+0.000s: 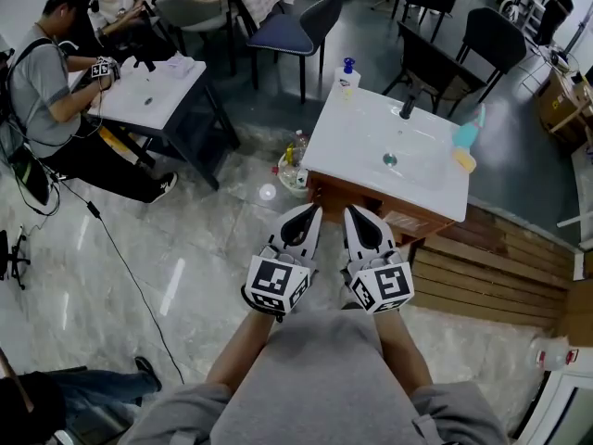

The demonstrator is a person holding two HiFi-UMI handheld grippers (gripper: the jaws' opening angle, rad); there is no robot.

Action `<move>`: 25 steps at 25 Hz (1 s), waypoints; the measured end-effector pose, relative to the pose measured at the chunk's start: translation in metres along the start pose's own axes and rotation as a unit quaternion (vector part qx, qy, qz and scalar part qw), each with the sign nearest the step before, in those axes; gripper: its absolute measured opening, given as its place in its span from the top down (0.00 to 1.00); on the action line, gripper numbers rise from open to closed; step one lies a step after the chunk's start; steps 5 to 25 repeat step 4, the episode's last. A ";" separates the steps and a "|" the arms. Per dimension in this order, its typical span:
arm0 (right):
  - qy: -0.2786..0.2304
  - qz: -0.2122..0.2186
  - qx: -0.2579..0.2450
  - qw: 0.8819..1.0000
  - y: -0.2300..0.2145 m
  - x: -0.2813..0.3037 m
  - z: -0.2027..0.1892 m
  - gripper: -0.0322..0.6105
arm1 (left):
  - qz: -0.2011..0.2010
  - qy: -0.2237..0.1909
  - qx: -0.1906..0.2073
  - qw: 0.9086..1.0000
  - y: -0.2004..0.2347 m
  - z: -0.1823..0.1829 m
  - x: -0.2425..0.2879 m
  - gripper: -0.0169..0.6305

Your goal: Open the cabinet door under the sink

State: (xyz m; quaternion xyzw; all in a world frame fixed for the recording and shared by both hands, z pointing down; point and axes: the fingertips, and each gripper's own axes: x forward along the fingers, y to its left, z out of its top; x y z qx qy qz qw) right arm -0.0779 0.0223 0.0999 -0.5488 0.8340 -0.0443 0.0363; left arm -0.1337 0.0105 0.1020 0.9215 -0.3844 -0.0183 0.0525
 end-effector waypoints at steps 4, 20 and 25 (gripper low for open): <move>0.000 0.000 -0.002 1.000 -0.002 0.001 -0.001 0.94 | -0.003 0.001 -0.002 1.000 -0.001 -0.002 0.002 0.96; 0.000 0.000 -0.002 1.000 -0.002 0.001 -0.001 0.94 | -0.003 0.001 -0.002 1.000 -0.001 -0.002 0.002 0.96; 0.000 0.000 -0.002 1.000 -0.002 0.001 -0.001 0.94 | -0.003 0.001 -0.002 1.000 -0.001 -0.002 0.002 0.96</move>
